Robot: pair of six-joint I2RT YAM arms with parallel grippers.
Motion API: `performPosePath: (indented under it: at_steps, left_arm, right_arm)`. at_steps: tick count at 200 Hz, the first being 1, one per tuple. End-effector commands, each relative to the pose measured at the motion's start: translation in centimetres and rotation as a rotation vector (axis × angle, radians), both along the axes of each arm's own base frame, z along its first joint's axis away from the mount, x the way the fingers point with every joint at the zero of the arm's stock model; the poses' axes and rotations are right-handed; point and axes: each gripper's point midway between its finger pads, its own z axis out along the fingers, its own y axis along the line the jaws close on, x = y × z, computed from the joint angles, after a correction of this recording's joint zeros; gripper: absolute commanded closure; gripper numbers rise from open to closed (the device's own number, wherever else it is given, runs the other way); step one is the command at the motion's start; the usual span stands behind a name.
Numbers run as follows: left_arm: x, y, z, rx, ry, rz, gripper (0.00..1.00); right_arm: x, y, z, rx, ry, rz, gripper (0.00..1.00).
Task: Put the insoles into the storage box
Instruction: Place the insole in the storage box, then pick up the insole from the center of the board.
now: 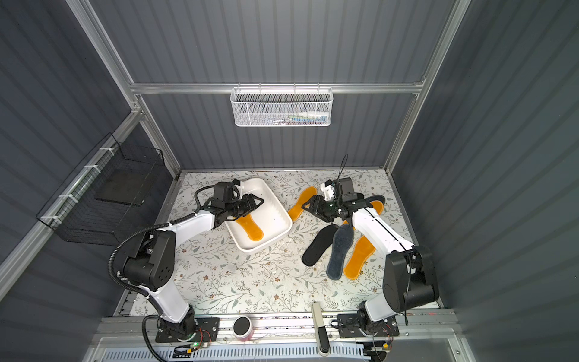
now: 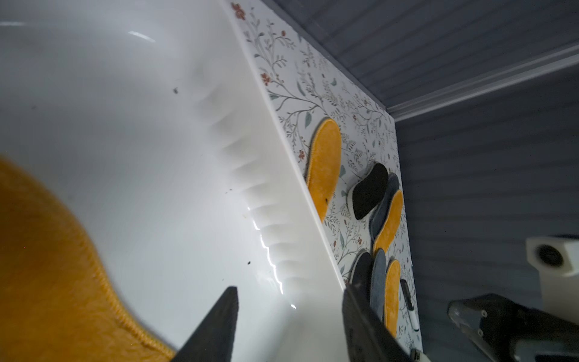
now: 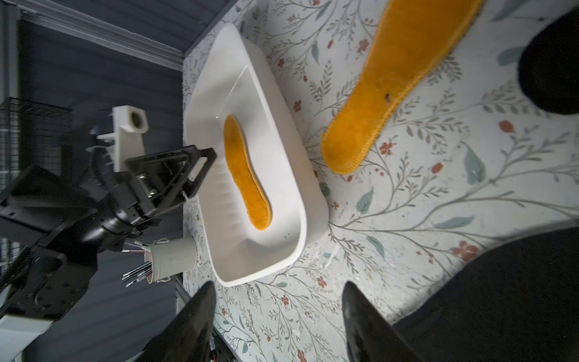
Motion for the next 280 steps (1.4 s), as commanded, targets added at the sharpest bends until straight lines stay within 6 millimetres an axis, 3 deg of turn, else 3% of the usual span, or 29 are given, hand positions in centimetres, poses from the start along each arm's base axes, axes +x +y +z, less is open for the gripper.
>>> performPosePath:
  at_steps: [1, 25, 53, 93, 115, 161, 188, 213, 252, 280]
  left_arm:
    - [0.2, -1.6, 0.8, -0.09, -0.016, -0.078, 0.38]
    - [0.2, -2.0, 0.2, -0.111, 0.012, -0.087, 0.34]
    - [0.2, -1.7, 0.0, -0.085, 0.017, -0.089, 0.26]
    - [-0.1, -0.8, 0.6, -0.038, -0.011, -0.097, 0.22]
    - [-0.3, -0.3, 0.7, -0.026, -0.018, -0.098, 0.21]
    - [-0.5, 0.0, 0.7, -0.024, -0.021, -0.101, 0.21]
    - [-0.5, 0.0, 0.7, -0.024, -0.023, -0.102, 0.2]
    - [-0.6, 0.1, 0.8, -0.024, -0.02, -0.102, 0.2]
    - [-0.8, 0.3, 0.3, -0.005, 0.003, -0.098, 0.19]
    - [-0.9, 0.2, 0.2, -0.013, 0.008, -0.1, 0.19]
  right_arm:
    - [0.1, -0.9, -1.9, -0.106, 0.066, -0.069, 0.35]
    - [1.4, -0.8, -2.9, -0.174, 0.131, -0.119, 0.34]
    - [4.4, -0.5, -3.8, -0.22, 0.134, -0.188, 0.32]
    - [8.4, 3.2, -4.2, -0.046, 0.086, -0.155, 0.31]
    - [10.2, 5.1, -5.4, 0.018, 0.099, -0.132, 0.32]
    - [12.1, 6.7, -8.2, 0.055, 0.154, -0.116, 0.32]
    - [12.0, 6.8, -10.2, 0.039, 0.202, -0.116, 0.32]
    - [10.7, 6.0, -12.1, -0.015, 0.247, -0.114, 0.32]
    - [8.1, 3.6, -14.7, -0.089, 0.316, -0.104, 0.31]
    - [6.8, 1.7, -15.0, -0.154, 0.329, -0.098, 0.31]
